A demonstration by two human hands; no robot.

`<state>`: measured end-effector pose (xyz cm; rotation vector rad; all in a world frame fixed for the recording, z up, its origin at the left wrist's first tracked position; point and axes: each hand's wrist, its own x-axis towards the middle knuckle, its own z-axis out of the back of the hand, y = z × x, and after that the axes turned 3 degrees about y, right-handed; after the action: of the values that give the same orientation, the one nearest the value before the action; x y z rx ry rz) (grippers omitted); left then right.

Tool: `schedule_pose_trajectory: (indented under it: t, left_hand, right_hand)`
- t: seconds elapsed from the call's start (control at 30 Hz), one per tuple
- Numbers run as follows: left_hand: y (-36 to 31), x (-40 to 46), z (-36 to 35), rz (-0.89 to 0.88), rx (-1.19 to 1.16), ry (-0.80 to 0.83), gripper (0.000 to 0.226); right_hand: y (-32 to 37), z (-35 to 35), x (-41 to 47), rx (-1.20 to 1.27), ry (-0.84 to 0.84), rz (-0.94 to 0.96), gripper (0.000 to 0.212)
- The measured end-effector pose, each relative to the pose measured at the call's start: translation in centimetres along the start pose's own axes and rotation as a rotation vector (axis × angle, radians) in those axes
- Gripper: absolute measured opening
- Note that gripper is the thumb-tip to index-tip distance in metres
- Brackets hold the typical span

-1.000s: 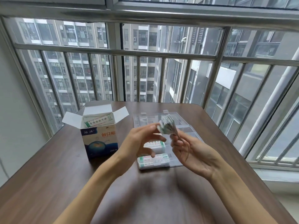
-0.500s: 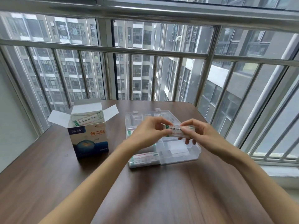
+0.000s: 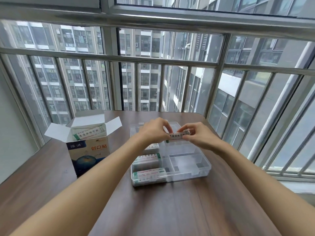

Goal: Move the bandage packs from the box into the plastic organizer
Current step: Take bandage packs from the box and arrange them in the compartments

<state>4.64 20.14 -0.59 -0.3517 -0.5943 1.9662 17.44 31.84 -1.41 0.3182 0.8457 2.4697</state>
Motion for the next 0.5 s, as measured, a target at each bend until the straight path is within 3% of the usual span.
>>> schedule_pose_trajectory:
  t: [0.33,0.5]
  left_hand:
    - [-0.5,0.8,-0.1,-0.07,0.397,0.098,0.019]
    - [-0.4,1.1,0.1,-0.087,0.51,0.269,0.03]
  right_hand:
    - [1.5,0.2,1.9,-0.479,0.238,-0.158,0.027]
    - [2.4,0.1,3.3,-0.64,0.326,-0.221,0.028]
